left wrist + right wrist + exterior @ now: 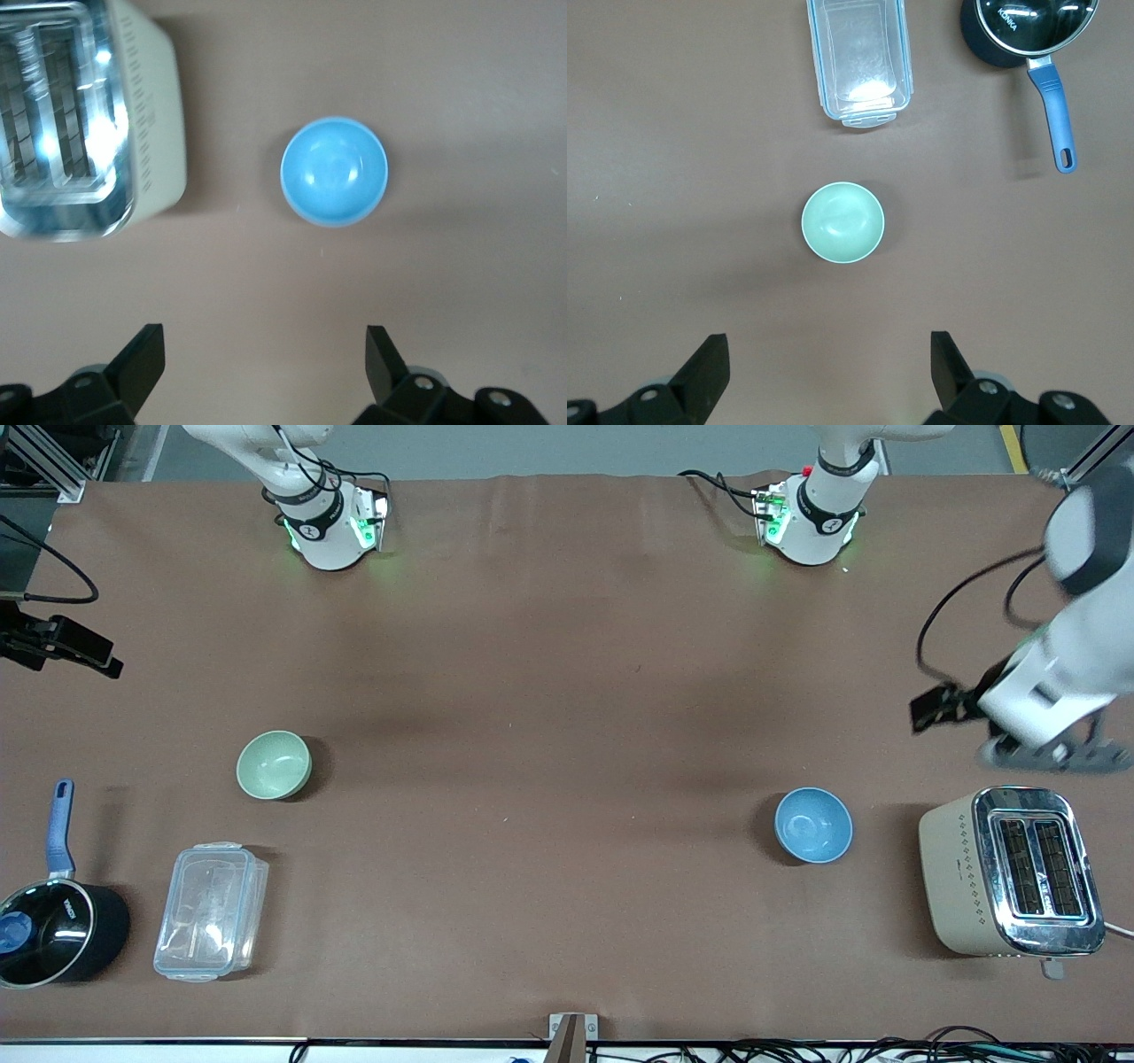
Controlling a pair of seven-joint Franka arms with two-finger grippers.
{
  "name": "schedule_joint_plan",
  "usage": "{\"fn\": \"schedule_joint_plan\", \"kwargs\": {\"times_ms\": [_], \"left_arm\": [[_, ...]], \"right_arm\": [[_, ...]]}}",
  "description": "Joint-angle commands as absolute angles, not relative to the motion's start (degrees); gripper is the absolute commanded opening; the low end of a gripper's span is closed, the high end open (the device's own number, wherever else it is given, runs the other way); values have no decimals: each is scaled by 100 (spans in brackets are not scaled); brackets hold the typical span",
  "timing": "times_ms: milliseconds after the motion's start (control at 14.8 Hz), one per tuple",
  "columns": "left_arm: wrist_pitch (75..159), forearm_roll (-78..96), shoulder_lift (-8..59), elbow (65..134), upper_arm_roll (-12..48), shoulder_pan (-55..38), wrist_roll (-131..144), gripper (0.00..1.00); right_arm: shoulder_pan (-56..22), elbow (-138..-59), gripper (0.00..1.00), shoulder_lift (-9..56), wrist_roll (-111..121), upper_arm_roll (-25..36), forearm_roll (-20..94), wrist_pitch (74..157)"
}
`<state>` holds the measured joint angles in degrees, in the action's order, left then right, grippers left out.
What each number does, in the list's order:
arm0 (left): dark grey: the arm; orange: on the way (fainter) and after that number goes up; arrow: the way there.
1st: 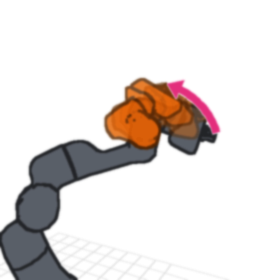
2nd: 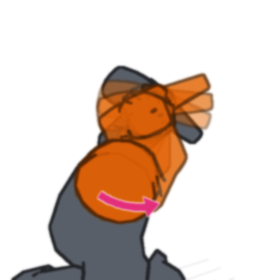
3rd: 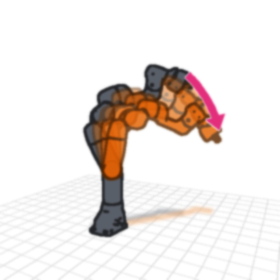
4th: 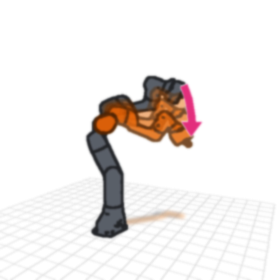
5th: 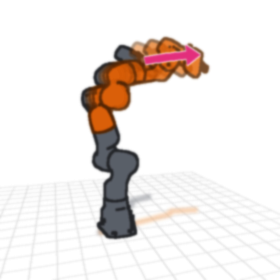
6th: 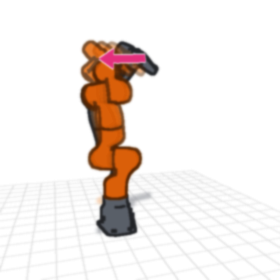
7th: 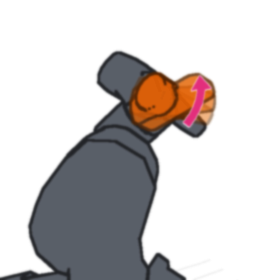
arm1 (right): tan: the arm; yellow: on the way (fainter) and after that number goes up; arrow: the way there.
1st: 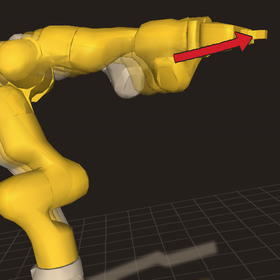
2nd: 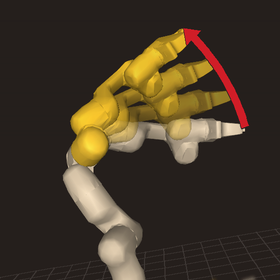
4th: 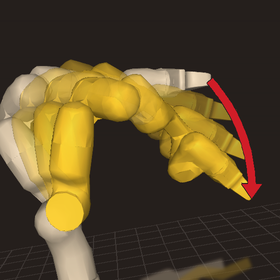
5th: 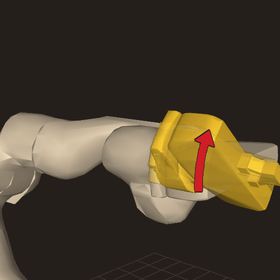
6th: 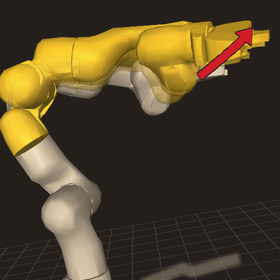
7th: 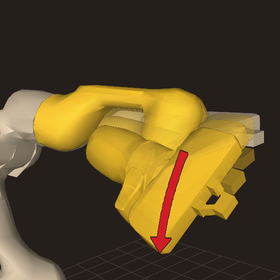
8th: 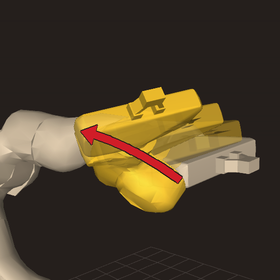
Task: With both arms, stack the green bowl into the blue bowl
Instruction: 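Reach the right gripper to the green bowl while the left gripper reaches the blue bowl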
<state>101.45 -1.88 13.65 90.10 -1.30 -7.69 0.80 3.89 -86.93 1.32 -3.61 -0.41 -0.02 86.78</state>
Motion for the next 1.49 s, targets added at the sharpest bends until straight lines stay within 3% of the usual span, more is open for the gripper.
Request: {"fn": "schedule_joint_plan", "kwargs": {"times_ms": [0,271,677,880,1015,1150,1286,1421], "left_arm": [[10747,-149,1907,9095,-141,-835,44,100],[11679,-106,2653,9316,-149,-844,79,100],[12418,-88,3488,9237,-141,-844,88,100],[12428,-123,3682,9255,-149,-843,-35,96],[12367,-158,3691,9281,-149,-818,-140,92],[12366,-158,3840,9264,-149,-809,-255,81],[12366,-150,3911,9264,-149,-817,-255,57],[12384,-88,3920,9255,-149,-809,-229,24]], "right_arm": [[387,-8868,100,-9,-308,-44,-44,8701],[422,-9761,100,26,-237,-26,-131,9339],[676,-12178,100,87,-211,-18,-237,12150],[685,-12954,100,762,-220,-26,-237,13680],[686,-12964,100,1141,-220,-26,-237,14000],[703,-12964,100,1483,-211,-18,-237,14403],[721,-13016,100,1669,-89,-18,-246,14721],[729,-13034,98,1731,17,-9,-246,14792]]}}
